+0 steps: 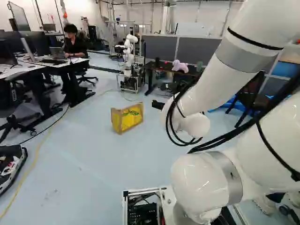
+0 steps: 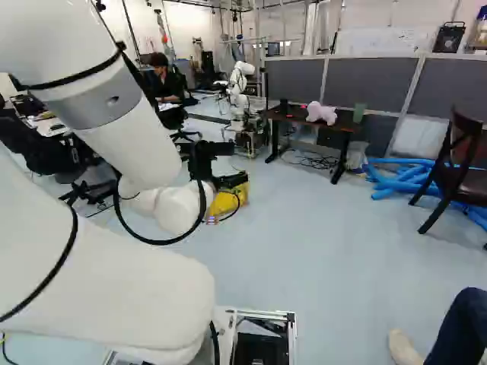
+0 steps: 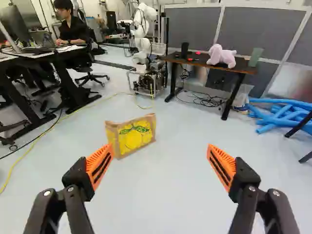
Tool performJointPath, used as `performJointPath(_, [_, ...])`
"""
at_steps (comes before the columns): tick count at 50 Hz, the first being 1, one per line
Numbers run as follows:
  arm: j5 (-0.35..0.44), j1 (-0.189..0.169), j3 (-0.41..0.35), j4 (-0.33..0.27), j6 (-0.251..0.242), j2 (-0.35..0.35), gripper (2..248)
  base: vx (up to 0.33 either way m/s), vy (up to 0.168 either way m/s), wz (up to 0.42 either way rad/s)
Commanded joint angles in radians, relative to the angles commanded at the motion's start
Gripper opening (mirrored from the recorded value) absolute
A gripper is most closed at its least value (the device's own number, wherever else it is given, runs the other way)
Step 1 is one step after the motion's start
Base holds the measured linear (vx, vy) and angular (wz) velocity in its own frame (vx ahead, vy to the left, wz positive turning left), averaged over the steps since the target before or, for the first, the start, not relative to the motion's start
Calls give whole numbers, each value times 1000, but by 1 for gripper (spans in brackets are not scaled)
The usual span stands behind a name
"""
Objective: Pick up the bag on the ground and place it on the table
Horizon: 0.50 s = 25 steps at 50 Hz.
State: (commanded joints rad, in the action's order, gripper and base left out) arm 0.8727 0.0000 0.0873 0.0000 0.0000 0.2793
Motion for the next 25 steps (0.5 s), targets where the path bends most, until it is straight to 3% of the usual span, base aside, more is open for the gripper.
performJointPath(25, [0,0,0,0,0,0,247,0,0,0])
